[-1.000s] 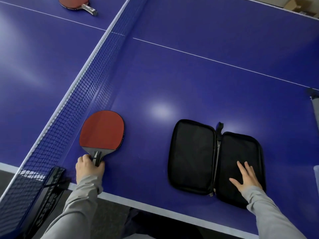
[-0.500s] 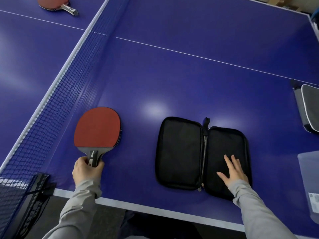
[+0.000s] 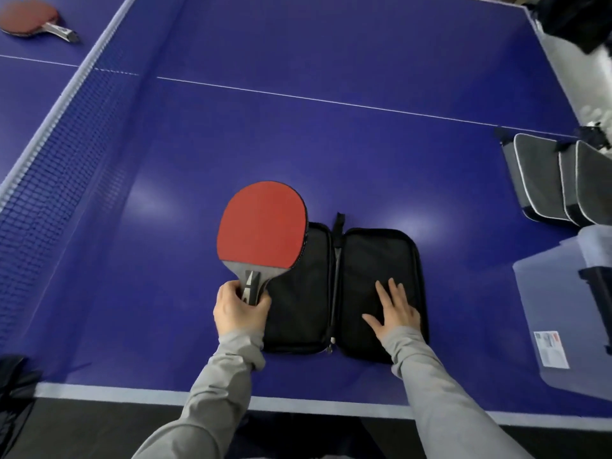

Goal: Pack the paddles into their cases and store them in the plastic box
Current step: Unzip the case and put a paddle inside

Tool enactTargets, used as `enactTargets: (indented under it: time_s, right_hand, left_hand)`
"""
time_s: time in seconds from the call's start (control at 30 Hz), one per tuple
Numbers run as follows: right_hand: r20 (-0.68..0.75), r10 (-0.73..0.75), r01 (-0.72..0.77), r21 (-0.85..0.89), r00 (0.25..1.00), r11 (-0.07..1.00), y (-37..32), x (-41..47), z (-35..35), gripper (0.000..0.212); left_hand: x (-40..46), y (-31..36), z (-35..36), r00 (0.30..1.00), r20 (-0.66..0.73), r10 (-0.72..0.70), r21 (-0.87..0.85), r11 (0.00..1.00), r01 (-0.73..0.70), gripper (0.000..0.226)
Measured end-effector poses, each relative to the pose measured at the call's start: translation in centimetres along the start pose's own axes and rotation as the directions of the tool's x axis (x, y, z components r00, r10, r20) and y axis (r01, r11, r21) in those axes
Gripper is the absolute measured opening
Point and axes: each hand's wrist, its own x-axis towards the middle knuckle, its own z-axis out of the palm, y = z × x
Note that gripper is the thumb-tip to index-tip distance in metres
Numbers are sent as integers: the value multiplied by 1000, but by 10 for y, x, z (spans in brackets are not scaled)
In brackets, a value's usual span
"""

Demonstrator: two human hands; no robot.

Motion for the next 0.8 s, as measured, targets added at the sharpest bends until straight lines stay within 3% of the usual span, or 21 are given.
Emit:
enactTargets:
  time_s: [0.27,0.8]
  right_hand:
    - [-145,-73,93,140,987,986,33,-1,-11,72]
    - [-130,33,-5,209,991,978,106,-1,-4,71]
  left_hand:
    - [-70,33,83,993,115,23,26,999,-26,35]
    - [-138,61,177,974,193,-121,69,992,109,45]
